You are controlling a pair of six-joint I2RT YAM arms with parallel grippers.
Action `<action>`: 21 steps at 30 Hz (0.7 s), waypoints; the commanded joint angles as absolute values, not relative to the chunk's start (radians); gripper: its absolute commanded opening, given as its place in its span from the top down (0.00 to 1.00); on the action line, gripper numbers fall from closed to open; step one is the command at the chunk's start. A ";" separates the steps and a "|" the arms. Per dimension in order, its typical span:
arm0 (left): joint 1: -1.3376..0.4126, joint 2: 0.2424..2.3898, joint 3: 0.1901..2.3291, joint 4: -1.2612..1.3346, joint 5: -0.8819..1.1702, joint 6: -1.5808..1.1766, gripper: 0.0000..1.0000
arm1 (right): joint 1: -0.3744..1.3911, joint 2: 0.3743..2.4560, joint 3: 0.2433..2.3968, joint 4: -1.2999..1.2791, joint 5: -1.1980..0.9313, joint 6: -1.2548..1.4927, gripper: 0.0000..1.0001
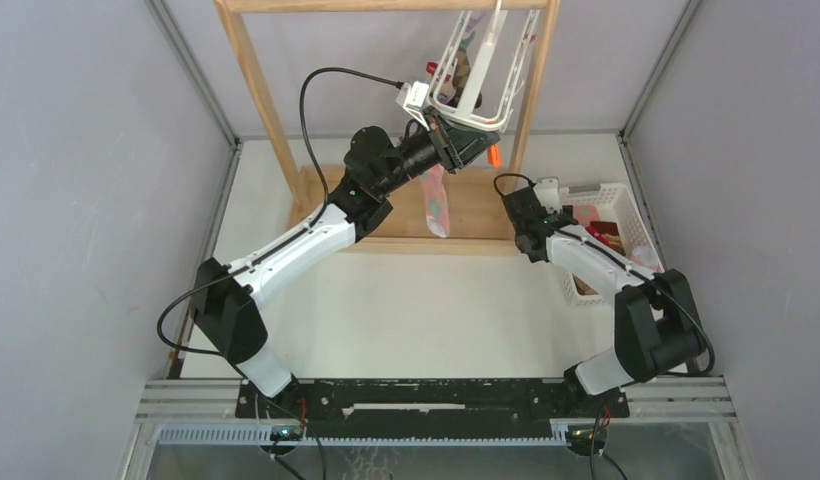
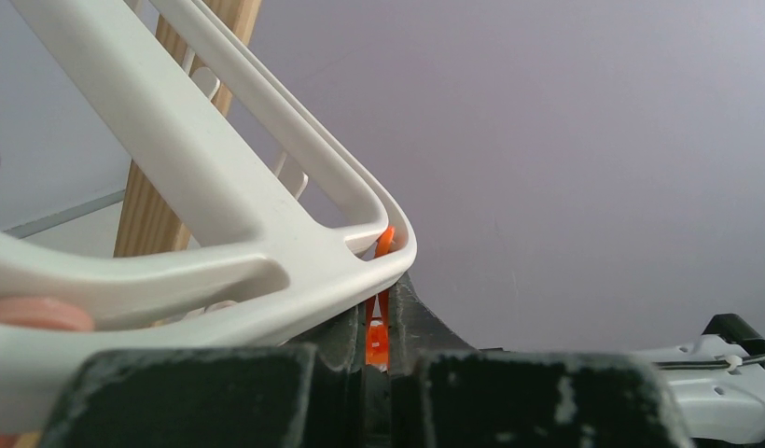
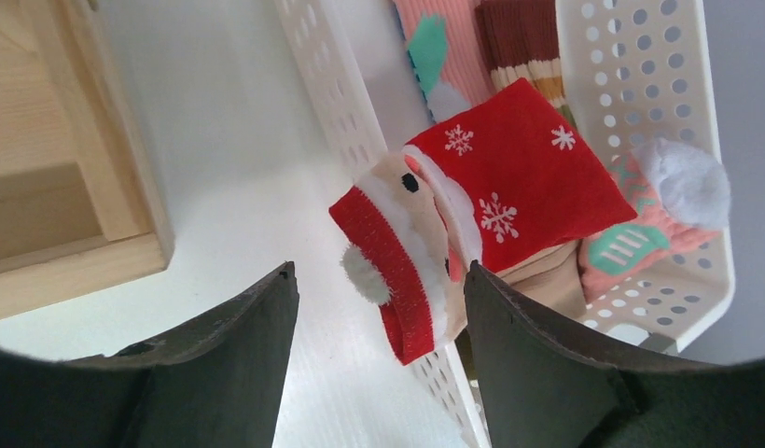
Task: Clip the socks to the hanger
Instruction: Pick up the sock from the bin.
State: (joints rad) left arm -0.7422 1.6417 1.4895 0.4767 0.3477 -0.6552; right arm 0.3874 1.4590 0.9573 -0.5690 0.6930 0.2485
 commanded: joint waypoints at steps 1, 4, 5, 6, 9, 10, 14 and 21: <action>-0.737 1.602 1.509 0.505 0.322 -0.649 1.00 | 0.413 1.510 1.012 -0.634 0.814 0.239 0.27; -0.735 1.601 1.512 0.505 0.321 -0.649 1.00 | 0.419 1.514 1.014 -0.635 0.826 0.233 0.27; -0.735 1.602 1.512 0.505 0.321 -0.649 1.00 | 0.419 1.514 1.016 -0.637 0.834 0.232 0.27; -0.734 1.602 1.513 0.505 0.321 -0.649 1.00 | 0.419 1.516 1.018 -0.641 0.844 0.231 0.27; -0.733 1.604 1.515 0.505 0.325 -0.653 1.00 | 0.410 1.532 1.026 -0.661 0.872 0.243 0.31; -0.734 1.605 1.516 0.505 0.324 -0.655 1.00 | 0.408 1.540 1.027 -0.664 0.878 0.248 0.33; -0.734 1.604 1.516 0.505 0.327 -0.656 1.00 | 0.398 1.565 1.027 -0.664 0.899 0.262 0.38; -0.734 1.603 1.514 0.505 0.324 -0.655 1.00 | 0.377 1.603 1.026 -0.651 0.895 0.271 0.42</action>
